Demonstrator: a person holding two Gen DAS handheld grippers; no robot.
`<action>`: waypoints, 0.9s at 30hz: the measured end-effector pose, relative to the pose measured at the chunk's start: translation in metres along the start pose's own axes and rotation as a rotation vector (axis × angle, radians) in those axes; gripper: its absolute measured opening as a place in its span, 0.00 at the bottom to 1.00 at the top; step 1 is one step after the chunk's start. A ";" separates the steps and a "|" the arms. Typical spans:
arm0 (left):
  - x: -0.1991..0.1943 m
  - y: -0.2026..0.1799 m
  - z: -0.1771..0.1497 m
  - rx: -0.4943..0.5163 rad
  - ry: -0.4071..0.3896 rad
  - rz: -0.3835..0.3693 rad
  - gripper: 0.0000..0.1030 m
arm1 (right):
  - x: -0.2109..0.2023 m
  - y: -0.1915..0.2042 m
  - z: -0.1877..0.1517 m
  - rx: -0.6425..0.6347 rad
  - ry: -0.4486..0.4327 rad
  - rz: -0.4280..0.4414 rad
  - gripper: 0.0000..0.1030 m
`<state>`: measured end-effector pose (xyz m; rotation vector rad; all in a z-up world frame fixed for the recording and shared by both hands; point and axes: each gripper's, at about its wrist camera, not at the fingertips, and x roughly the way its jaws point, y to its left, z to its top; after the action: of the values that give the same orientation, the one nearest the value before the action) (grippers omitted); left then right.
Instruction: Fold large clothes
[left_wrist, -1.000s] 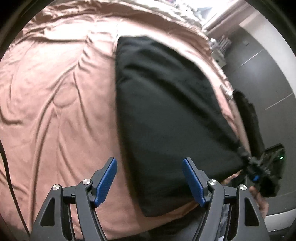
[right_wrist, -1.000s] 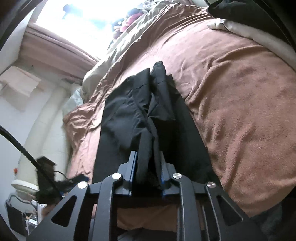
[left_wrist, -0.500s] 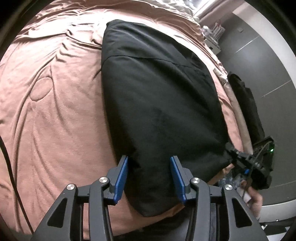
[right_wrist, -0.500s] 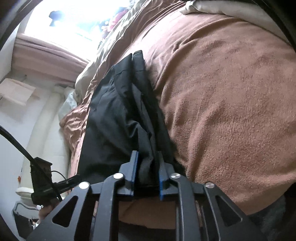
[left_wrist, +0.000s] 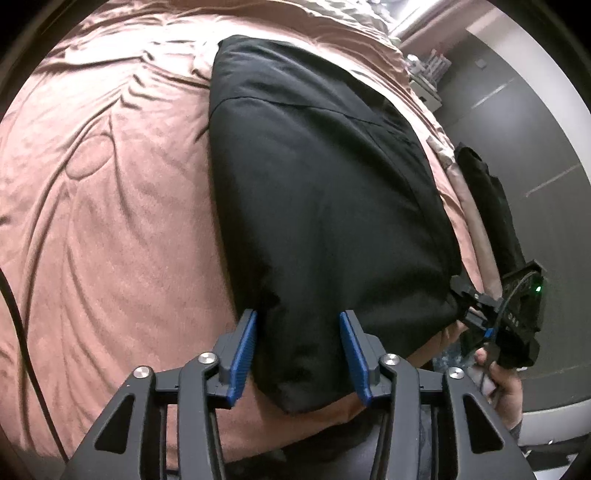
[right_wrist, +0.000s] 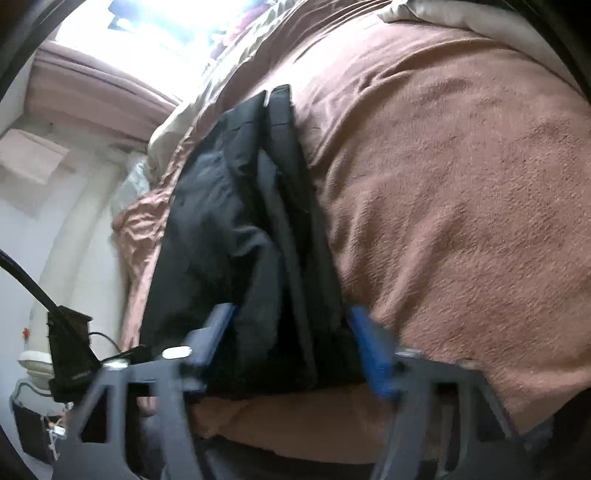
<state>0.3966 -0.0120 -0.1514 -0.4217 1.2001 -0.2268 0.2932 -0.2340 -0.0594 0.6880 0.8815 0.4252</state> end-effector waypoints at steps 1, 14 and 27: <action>-0.001 -0.001 0.001 0.009 -0.002 0.001 0.33 | 0.000 -0.001 -0.001 0.008 -0.002 0.014 0.37; -0.035 0.003 -0.017 0.058 0.016 -0.019 0.18 | -0.012 0.010 -0.042 -0.006 0.065 0.115 0.26; -0.022 0.036 0.021 -0.039 0.026 -0.061 0.66 | -0.012 -0.002 0.015 0.030 0.016 0.027 0.72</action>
<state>0.4066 0.0327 -0.1415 -0.4911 1.2202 -0.2626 0.2989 -0.2478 -0.0475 0.7258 0.8963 0.4425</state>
